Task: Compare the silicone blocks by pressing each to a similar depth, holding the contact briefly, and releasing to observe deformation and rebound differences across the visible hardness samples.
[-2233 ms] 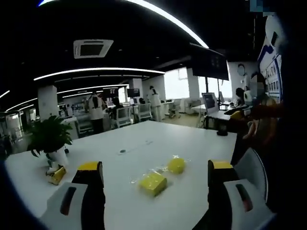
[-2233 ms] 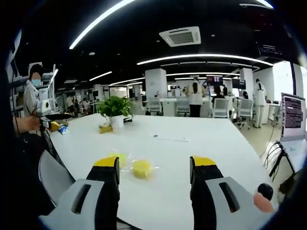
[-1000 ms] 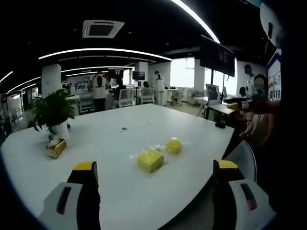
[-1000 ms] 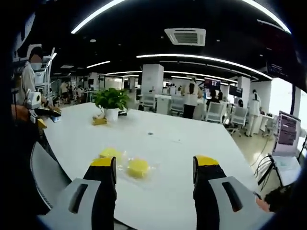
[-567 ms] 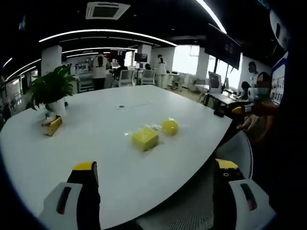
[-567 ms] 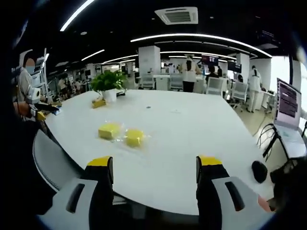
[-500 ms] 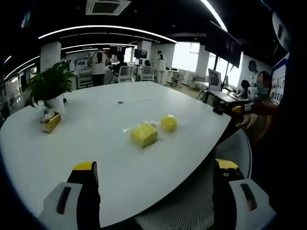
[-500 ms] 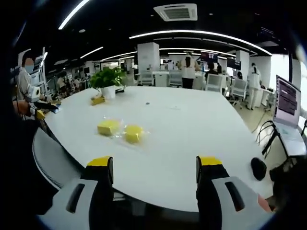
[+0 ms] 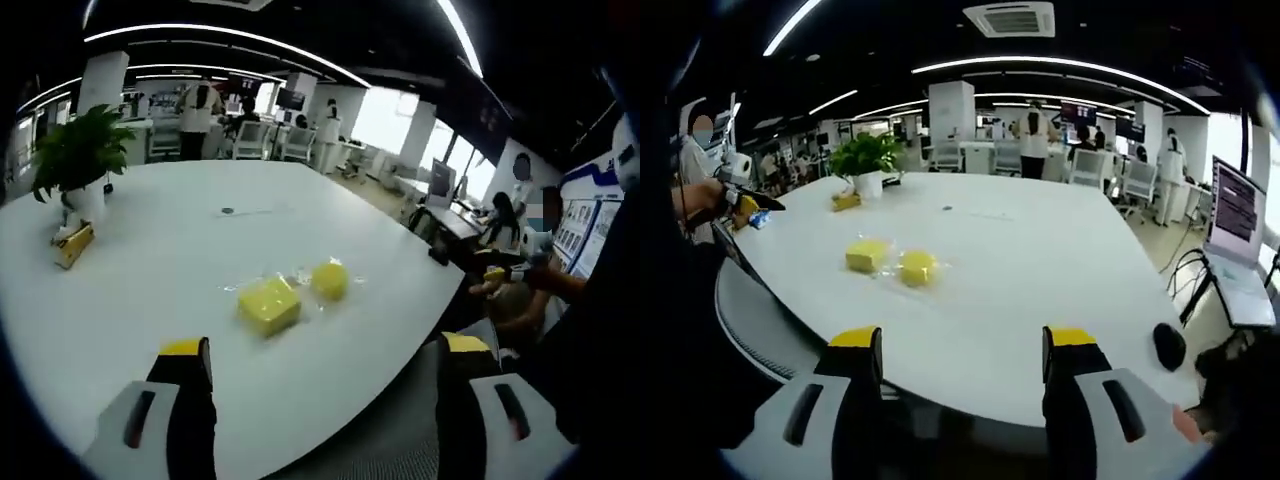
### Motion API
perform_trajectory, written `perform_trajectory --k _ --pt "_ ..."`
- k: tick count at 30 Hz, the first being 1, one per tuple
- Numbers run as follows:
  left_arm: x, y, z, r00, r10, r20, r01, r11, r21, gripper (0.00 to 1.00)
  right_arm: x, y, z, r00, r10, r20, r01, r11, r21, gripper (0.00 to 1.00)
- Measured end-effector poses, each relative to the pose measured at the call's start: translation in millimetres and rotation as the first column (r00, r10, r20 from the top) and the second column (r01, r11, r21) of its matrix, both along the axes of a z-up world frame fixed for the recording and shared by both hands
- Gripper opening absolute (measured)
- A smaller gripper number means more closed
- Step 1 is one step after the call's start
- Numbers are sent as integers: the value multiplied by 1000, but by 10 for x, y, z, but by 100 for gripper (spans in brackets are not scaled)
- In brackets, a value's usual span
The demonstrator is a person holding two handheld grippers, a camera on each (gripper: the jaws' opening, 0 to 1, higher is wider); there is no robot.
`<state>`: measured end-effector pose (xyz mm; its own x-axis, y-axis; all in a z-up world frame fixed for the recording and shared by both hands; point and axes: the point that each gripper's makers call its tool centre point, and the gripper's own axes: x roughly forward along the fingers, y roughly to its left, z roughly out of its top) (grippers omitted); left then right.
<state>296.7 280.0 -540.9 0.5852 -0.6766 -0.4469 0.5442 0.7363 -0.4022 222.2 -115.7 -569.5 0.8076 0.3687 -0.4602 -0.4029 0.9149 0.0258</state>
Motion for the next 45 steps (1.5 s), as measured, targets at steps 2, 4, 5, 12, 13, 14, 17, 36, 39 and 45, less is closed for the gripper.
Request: perform_trajectory --k 2,4,5,12,13,14,17,36,39,45 --pt "110 -139 -1 999 -25 -29 24 999 -42 82 -14 -65 26 1000 -21 9 21 1000 -7 57" --pt "263 -341 13 997 -43 -68 34 992 -121 81 -30 -110 45 999 -35 15 36 999 -9 57" --pt "322 -420 19 996 -46 -79 34 988 -148 82 -42 -135 49 999 -42 16 43 999 -12 56" --pt "621 -881 -171 985 -126 -121 113 988 -108 79 -153 -327 11 995 -103 -3 102 994 -44 53" --pt "683 -929 -187 984 -122 -127 108 988 -114 79 -164 -353 0 994 -112 -8 111 992 -54 52" --pt "718 -960 -196 984 -123 -131 108 987 -119 78 -170 -367 -2 993 -116 -9 115 992 -60 52" --pt "824 -1091 -235 977 -134 -167 109 983 -150 78 -182 -401 1 992 -128 -8 127 989 -70 51" --pt "1180 -1492 -1025 947 -117 -299 118 993 -15 68 -120 -350 -68 992 -121 -32 116 984 -132 45" --pt "1222 -1534 -1151 946 -94 -310 100 995 3 68 -127 -395 -64 991 -133 -33 127 982 -141 44" --pt "1354 -1579 -1354 940 -23 -339 29 999 13 73 -133 -447 -85 989 -143 -46 134 978 -158 42"
